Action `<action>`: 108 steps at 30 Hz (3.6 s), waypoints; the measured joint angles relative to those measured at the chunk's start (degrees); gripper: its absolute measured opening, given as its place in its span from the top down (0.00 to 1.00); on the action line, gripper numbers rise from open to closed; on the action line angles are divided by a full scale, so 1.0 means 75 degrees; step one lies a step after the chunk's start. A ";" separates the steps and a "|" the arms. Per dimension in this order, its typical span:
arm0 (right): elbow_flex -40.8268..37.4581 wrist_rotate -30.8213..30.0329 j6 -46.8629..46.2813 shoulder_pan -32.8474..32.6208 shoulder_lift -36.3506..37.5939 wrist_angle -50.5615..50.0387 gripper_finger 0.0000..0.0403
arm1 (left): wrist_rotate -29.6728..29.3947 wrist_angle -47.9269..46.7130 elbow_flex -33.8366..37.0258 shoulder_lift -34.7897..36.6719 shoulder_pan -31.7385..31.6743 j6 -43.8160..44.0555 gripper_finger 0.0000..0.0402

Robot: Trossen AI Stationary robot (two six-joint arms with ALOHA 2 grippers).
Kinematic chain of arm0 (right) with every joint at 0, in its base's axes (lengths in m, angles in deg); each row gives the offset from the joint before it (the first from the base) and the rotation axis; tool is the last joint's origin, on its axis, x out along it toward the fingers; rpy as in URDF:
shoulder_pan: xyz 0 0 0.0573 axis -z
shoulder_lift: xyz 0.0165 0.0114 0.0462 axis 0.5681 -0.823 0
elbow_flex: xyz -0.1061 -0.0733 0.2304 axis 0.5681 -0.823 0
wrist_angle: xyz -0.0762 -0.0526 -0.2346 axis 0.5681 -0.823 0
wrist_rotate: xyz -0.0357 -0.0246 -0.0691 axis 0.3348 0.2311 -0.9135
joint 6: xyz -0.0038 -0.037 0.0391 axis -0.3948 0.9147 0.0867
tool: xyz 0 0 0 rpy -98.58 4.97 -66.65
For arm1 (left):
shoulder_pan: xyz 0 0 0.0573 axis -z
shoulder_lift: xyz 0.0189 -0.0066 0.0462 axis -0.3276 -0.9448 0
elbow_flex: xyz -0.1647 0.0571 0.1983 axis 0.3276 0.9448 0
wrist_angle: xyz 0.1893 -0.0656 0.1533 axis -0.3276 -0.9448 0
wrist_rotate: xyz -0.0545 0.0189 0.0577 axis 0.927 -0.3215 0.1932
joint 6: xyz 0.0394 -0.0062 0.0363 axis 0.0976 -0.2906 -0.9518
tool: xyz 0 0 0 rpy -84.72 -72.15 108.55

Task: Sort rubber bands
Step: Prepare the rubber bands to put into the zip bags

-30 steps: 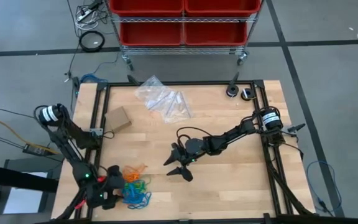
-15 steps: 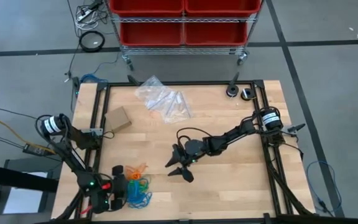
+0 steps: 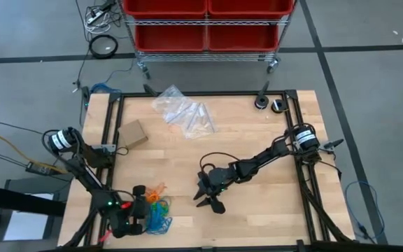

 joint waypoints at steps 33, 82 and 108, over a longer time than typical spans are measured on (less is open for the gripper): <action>0.4978 -0.0472 0.0774 0.0050 -0.4030 0.0035 0.28 | -0.0422 0.0850 0.0053 -0.0038 -0.0085 0.0150 0.94; 0.4096 -0.4486 0.0688 0.0902 -0.0149 -0.6500 0.99 | -0.1504 0.2694 -0.0200 0.1361 -0.4809 -0.6101 0.96; 0.0321 -0.3973 -0.1836 0.0692 0.1586 -0.4697 0.99 | 0.3789 0.5070 -0.0601 -0.0466 -0.6653 -0.6541 0.91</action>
